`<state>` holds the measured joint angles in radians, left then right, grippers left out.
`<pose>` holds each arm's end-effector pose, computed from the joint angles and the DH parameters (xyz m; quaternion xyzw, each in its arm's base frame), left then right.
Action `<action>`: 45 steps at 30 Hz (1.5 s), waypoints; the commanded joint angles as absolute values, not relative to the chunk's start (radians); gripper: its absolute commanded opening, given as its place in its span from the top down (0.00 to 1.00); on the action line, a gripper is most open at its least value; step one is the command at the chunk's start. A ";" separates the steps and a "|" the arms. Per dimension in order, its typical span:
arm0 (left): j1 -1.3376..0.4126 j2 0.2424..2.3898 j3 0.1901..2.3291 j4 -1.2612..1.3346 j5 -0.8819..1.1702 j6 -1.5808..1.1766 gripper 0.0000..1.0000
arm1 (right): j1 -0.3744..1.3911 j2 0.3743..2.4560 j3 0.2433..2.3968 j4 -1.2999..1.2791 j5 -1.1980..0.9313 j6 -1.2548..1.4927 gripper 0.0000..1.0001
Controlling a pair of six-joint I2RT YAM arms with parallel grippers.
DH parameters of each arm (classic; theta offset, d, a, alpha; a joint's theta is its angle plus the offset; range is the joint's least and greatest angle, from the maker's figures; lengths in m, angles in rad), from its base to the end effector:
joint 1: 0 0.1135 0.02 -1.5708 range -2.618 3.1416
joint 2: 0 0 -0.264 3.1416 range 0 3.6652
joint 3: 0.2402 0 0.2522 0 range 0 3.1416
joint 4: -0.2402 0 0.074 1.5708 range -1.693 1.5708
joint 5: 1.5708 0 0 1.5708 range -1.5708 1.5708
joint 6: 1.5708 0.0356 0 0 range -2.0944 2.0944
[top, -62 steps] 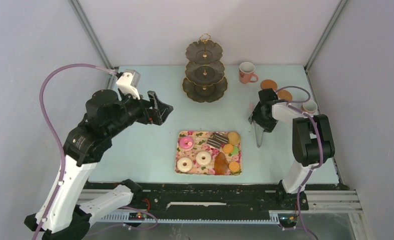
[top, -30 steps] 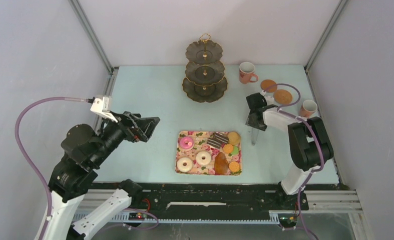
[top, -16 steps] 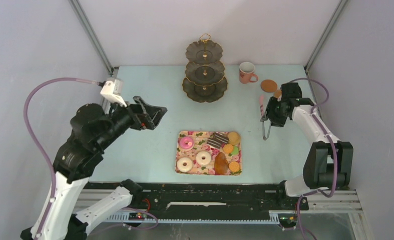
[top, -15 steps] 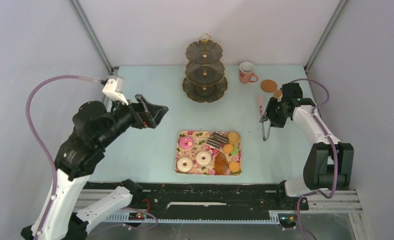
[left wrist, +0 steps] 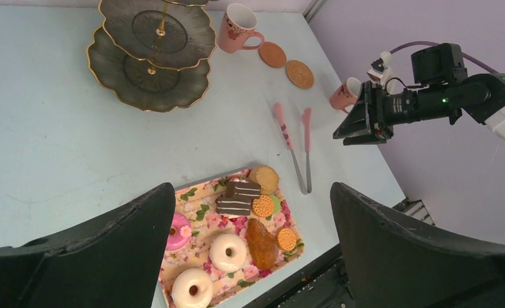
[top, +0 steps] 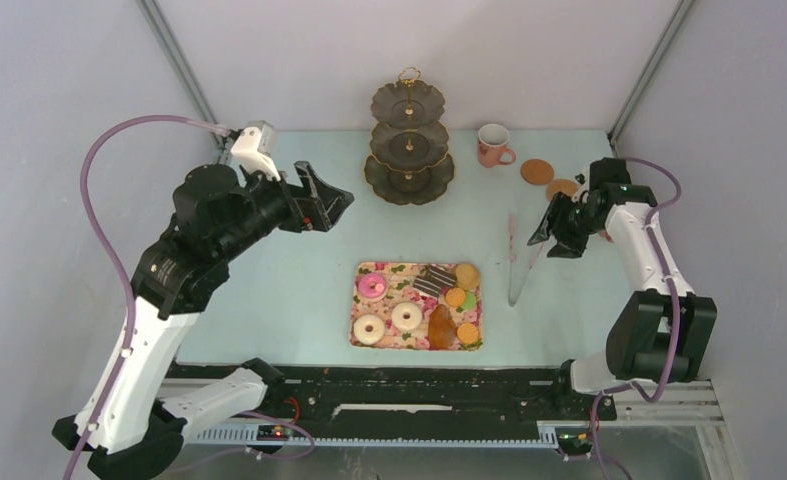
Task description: Serve the afternoon tea
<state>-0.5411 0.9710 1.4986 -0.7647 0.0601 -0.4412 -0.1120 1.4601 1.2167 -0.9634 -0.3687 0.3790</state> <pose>0.1351 -0.0837 0.4809 0.0578 0.7835 -0.3124 0.5340 0.2809 -0.0187 0.2749 0.2028 0.9459 0.2024 0.1524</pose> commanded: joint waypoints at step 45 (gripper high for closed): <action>-0.545 0.858 1.420 -0.737 0.050 -0.462 0.02 | 0.251 1.517 0.992 -0.571 0.122 0.546 0.58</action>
<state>-0.5411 0.8627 1.3888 -0.7601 0.0628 -0.4515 0.2741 1.6302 0.9031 -0.4767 0.2436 0.6193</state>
